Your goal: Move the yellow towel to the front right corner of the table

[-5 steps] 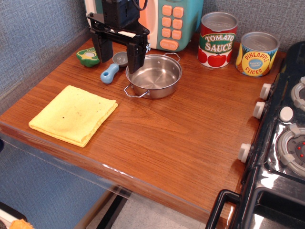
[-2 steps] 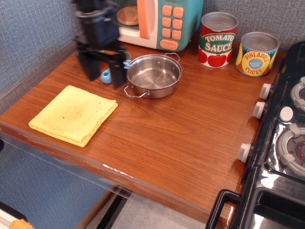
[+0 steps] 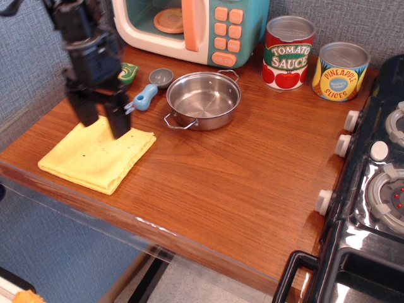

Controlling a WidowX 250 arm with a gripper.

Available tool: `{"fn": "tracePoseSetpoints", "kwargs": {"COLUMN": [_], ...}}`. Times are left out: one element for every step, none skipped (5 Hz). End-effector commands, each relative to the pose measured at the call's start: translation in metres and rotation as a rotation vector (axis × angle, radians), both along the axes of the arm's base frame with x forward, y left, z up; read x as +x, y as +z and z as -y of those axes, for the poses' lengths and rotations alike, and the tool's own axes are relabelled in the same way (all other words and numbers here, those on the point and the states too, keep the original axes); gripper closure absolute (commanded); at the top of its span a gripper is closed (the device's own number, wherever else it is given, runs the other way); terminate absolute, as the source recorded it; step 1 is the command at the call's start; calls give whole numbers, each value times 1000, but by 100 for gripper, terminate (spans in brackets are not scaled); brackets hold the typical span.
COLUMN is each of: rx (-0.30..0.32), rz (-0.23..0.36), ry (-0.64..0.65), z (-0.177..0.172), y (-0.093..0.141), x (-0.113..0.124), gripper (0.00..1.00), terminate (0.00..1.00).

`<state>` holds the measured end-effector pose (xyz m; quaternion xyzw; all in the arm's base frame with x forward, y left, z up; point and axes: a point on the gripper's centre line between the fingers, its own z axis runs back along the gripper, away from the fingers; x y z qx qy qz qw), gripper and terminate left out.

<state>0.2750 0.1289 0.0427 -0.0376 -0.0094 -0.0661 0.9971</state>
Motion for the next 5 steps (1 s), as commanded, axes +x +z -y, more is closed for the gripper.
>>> {"fn": "tracePoseSetpoints", "kwargs": {"rx": [54, 53, 70, 81, 62], "rz": [-4, -14, -35, -51, -71], "ry": [-19, -5, -11, -11, -33], "z": [-5, -8, -5, -2, 14], "y": [-9, -19, -31, -41, -52], "x": [-7, -8, -5, -6, -16], "gripper": [0, 0, 0, 0, 0], "terminate": [0, 0, 0, 0, 0]}}
